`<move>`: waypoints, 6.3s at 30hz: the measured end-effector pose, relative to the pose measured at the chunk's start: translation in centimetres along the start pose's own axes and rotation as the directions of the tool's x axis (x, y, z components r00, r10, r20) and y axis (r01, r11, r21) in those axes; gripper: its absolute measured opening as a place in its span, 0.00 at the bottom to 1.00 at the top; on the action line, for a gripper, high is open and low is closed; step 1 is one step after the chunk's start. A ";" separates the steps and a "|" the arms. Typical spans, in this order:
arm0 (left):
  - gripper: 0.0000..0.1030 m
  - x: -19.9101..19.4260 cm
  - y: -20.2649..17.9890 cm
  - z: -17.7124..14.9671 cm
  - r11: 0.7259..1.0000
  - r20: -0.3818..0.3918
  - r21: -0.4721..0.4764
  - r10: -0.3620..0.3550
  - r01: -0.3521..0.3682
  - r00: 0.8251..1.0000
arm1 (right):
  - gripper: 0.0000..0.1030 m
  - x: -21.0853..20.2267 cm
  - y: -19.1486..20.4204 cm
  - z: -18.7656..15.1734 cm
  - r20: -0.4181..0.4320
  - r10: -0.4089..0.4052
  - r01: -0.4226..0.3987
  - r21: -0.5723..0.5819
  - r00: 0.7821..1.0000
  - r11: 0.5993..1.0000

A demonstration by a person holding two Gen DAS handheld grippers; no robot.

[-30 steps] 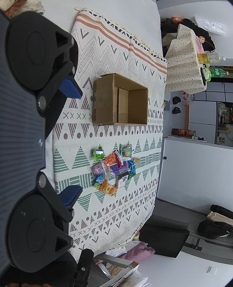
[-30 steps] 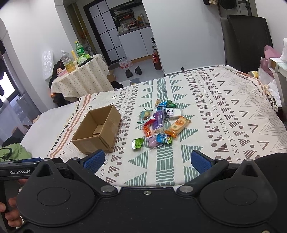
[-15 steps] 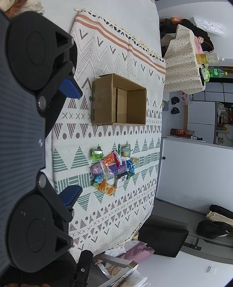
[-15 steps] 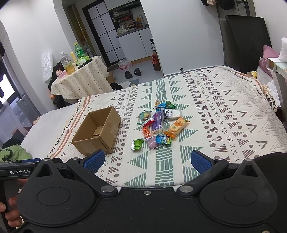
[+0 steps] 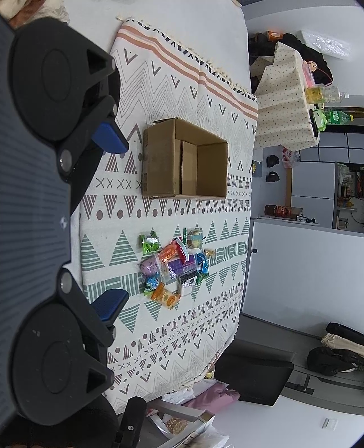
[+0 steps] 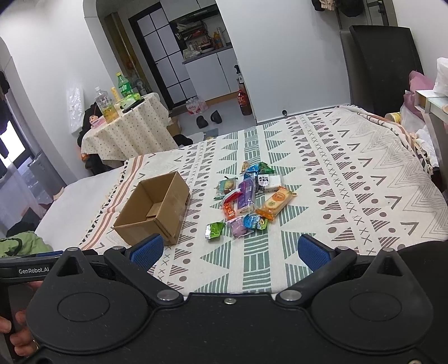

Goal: Organize snacks
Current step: 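Move both grippers toward the snack pile beside the cardboard box, then grasp the green snack packet with the left gripper while the right gripper grasps the orange cake, then lift both snacks and carry them over the cardboard box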

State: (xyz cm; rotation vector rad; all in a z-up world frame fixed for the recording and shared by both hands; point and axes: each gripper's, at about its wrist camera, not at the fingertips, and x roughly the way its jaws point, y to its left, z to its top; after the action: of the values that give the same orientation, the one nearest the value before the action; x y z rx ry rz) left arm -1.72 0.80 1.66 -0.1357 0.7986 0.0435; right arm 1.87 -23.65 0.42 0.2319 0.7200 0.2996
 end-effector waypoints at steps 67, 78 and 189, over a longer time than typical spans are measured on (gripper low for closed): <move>0.80 20.2 -6.4 4.0 0.997 -0.223 -0.070 0.015 -0.031 0.975 | 0.93 15.4 -11.8 2.0 -0.129 0.045 -0.007 0.277 0.991 0.961; 0.64 24.3 -5.8 3.6 0.994 -0.274 -0.103 0.012 -0.042 0.962 | 0.71 20.0 -12.5 1.6 -0.225 0.132 -0.052 0.328 0.965 0.943; 0.27 18.6 9.1 11.2 0.958 -0.077 -0.282 0.029 -0.049 0.997 | 0.34 23.7 5.7 8.4 -0.097 0.166 -0.156 0.105 0.981 0.982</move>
State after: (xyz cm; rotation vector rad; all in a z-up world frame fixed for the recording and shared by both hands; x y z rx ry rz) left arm 18.36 11.15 -4.88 -0.3958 0.8650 0.1923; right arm 23.33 -11.04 -6.13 0.3698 0.8224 0.4340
